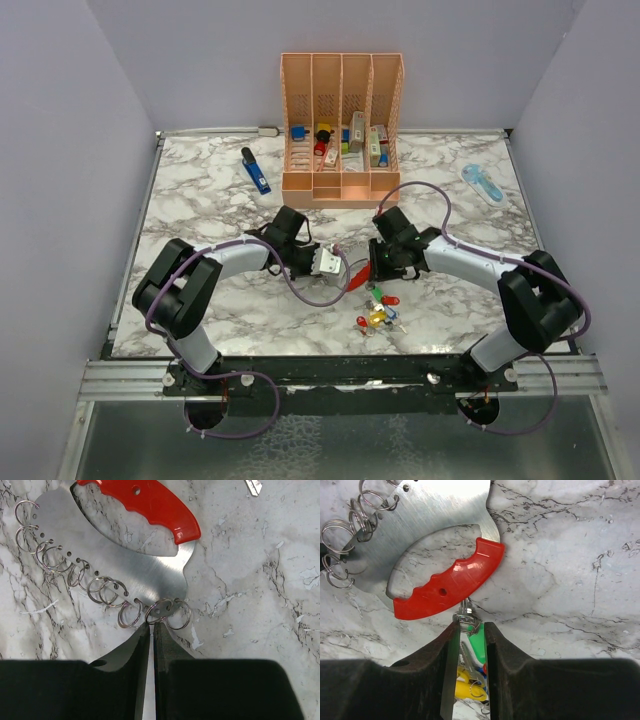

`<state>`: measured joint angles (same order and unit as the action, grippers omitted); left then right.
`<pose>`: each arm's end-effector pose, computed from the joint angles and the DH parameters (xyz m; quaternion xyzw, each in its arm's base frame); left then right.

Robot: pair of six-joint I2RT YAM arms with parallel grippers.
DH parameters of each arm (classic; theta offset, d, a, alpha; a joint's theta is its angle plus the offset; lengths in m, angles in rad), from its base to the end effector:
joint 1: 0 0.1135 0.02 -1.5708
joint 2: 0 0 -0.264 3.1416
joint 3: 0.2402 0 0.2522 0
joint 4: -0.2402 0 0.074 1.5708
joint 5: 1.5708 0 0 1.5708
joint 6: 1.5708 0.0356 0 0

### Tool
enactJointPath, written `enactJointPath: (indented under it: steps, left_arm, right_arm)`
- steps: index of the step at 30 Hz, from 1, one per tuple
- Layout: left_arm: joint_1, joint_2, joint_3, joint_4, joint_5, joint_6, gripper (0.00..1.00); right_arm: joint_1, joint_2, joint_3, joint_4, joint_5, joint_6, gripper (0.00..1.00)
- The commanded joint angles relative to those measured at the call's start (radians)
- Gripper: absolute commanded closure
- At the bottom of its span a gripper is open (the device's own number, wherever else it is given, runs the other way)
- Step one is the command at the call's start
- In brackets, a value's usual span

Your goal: Put the keys on the keyring

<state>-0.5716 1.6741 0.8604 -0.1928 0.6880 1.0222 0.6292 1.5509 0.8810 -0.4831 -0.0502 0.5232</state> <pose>0.2513 -0.1885 0.1535 0.7123 0.5648 -0.2572 0.3278 0.2322 0.1712 0.1722 -0.0570 0.9763 0.1335 0.1605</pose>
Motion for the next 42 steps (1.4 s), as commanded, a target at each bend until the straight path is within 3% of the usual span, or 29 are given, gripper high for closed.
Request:
enactJointPath:
  steps: [1,8,21,33,42]
  left_arm:
    - [-0.008,0.007,0.029,-0.016,0.013,0.015,0.88]
    - [-0.008,0.016,0.040,-0.009,0.013,-0.001,0.84]
    - [-0.008,0.016,0.061,-0.093,0.079,0.063,0.78]
    - [-0.013,0.076,0.115,-0.185,0.112,0.139,0.70]
    - [-0.008,-0.101,-0.014,-0.066,-0.032,0.068,0.70]
  right_arm:
    - [0.007,0.016,0.010,-0.029,0.040,0.006,0.74]
    - [0.007,0.037,0.004,-0.025,0.024,0.006,0.77]
    - [0.009,0.011,-0.025,-0.016,0.005,-0.001,0.99]
    - [0.009,-0.046,-0.058,-0.005,-0.014,-0.015,0.99]
    - [0.009,-0.085,-0.087,0.004,-0.019,-0.021,0.99]
